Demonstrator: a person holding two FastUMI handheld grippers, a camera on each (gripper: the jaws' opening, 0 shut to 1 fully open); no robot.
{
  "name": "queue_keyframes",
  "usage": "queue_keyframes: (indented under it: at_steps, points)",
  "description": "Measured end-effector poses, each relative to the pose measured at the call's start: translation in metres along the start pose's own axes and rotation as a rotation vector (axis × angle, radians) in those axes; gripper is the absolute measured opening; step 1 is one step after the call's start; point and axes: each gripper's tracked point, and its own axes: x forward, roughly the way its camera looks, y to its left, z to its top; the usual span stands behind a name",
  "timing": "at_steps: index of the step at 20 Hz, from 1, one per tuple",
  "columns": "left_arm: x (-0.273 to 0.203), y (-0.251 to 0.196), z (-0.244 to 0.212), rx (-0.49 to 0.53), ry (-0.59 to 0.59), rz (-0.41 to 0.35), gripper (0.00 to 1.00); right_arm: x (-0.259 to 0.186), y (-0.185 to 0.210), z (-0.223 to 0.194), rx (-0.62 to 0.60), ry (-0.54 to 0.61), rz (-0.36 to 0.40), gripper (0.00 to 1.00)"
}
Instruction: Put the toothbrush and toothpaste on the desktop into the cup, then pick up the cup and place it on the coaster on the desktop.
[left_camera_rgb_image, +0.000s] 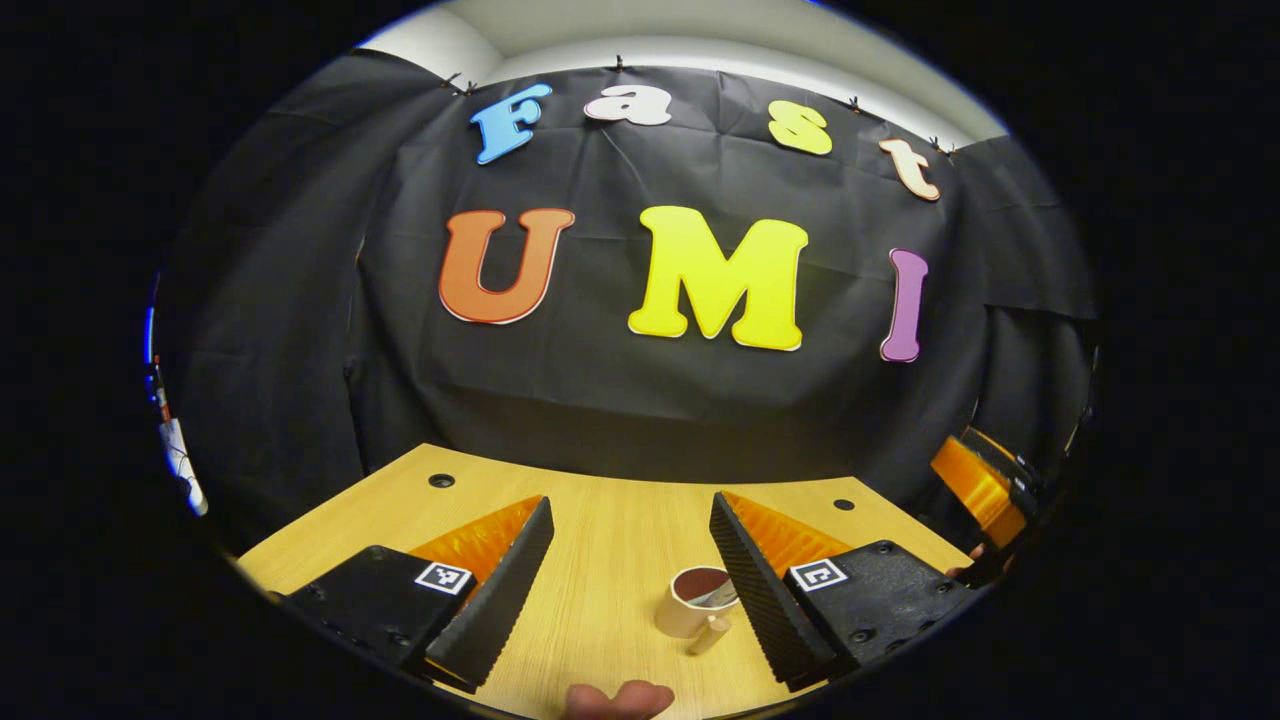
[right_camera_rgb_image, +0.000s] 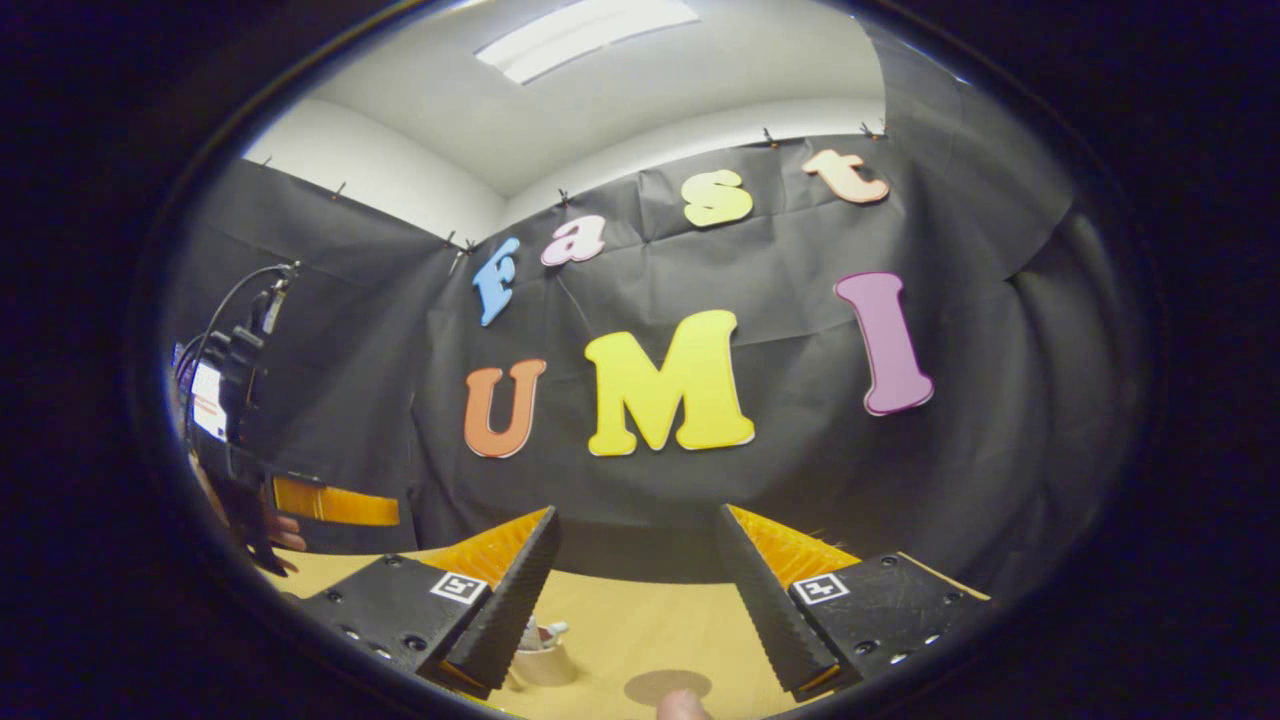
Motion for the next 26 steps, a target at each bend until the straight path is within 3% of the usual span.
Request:
queue_keyframes:
  at_steps: [3, 6, 8, 9, 12, 13, 20, 24, 25, 26]
  points:
    - [0.018, -0.032, -0.001, 0.041, 0.169, -0.087, 0.97, -0.031, -0.035, 0.002, -0.041, 0.044, -0.033, 0.94]
    - [0.037, -0.050, -0.007, 0.175, 0.321, -0.102, 0.97, -0.061, -0.058, 0.003, -0.029, 0.117, -0.030, 0.94]
    - [0.041, -0.065, -0.029, 0.213, 0.425, -0.149, 0.96, -0.076, -0.070, 0.000, -0.012, 0.153, -0.037, 0.94]
    - [0.037, -0.080, -0.070, 0.155, 0.594, -0.182, 0.96, -0.090, -0.077, -0.008, 0.015, 0.191, -0.037, 0.93]
    - [0.023, -0.093, -0.128, 0.044, 0.858, -0.175, 0.97, -0.103, -0.085, -0.016, 0.043, 0.217, -0.045, 0.94]
    - [0.023, -0.091, -0.146, 0.016, 0.934, -0.137, 0.98, -0.108, -0.086, -0.021, 0.056, 0.228, -0.043, 0.95]
    - [0.029, -0.095, -0.184, 0.027, 1.083, -0.100, 0.99, -0.119, -0.087, -0.036, 0.073, 0.280, -0.039, 0.92]
    - [0.030, -0.095, -0.206, 0.011, 1.155, -0.069, 0.99, -0.118, -0.085, -0.048, 0.050, 0.291, -0.037, 0.95]
    - [0.031, -0.095, -0.215, 0.003, 1.181, -0.055, 1.00, -0.117, -0.083, -0.052, 0.051, 0.299, -0.032, 0.92]
    - [0.030, -0.091, -0.230, 0.007, 1.244, -0.013, 0.99, -0.116, -0.082, -0.060, 0.057, 0.314, -0.026, 0.95]
